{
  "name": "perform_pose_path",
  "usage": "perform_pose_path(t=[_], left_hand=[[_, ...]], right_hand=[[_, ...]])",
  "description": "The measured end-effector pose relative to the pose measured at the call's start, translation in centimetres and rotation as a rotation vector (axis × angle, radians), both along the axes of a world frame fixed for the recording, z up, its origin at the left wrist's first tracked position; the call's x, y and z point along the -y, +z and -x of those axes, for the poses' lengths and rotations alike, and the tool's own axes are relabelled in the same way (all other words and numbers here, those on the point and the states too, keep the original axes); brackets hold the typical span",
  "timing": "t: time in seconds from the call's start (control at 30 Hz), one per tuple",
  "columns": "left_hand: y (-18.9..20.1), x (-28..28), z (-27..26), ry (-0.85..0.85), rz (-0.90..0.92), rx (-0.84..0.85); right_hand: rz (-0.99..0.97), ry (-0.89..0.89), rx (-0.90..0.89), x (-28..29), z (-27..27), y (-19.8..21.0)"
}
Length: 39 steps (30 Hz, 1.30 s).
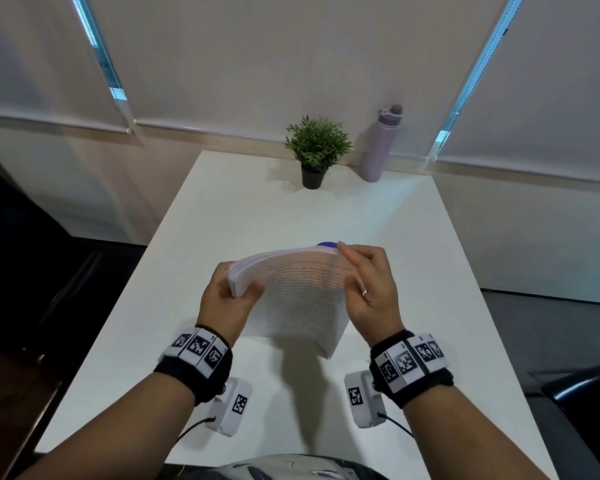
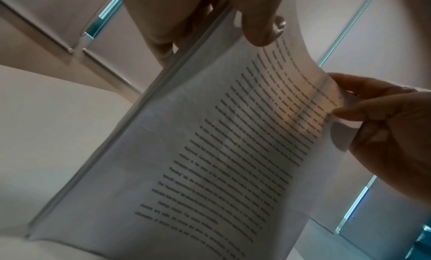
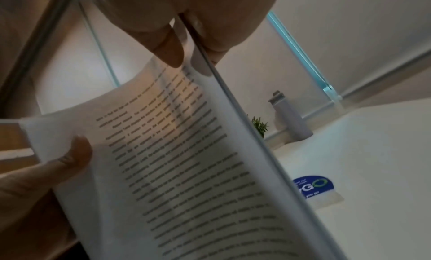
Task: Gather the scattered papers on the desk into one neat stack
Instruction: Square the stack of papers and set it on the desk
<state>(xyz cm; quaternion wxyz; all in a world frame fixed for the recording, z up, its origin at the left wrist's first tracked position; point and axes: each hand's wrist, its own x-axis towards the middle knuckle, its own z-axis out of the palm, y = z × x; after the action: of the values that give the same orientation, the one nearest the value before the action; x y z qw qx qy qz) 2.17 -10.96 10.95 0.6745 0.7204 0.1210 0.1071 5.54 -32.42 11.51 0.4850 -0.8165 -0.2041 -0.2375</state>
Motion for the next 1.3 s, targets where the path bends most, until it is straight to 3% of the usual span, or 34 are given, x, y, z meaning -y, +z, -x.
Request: perform_pose_path(t=[0.1, 0.3, 0.53, 0.63, 0.73, 0.87, 0.93, 1.1, 1.3], left_hand=[[-0.2, -0.2, 0.0, -0.006, 0.045, 0.003], [0.2, -0.1, -0.1, -0.030, 0.061, -0.025], [1.1, 0.5, 0.1, -0.004, 0.026, 0.007], [1.7, 0.6, 0.6, 0.028, -0.042, 0.137], [2.0, 0.8, 0.9, -0.006, -0.141, 0.249], [1.7, 1.0, 0.8, 0.008, -0.298, 0.270], [1.7, 1.0, 0.7, 0.018, -0.238, 0.257], [1.1, 0.8, 0.8, 0.025, -0.089, 0.133], [-0.5, 0.7, -0.2, -0.023, -0.016, -0.032]], right_hand=[[-0.090, -0.005, 0.001, -0.2, 0.5, 0.0], [-0.647, -0.013, -0.404, -1.5, 1.4, 0.4], [-0.493, -0.053, -0.346, -1.0, 1.0, 0.0], [-0.284, -0.044, -0.188, -0.5, 1.3, -0.3], [-0.212, 0.016, -0.126, -0.4, 1.6, 0.2], [-0.221, 0.019, -0.150, -0.4, 1.8, 0.6], [-0.260, 0.002, -0.173, -0.3, 1.5, 0.3], [-0.574, 0.026, -0.431, -0.3, 0.9, 0.2], [-0.510, 0.030, -0.533, -0.7, 0.5, -0.3]])
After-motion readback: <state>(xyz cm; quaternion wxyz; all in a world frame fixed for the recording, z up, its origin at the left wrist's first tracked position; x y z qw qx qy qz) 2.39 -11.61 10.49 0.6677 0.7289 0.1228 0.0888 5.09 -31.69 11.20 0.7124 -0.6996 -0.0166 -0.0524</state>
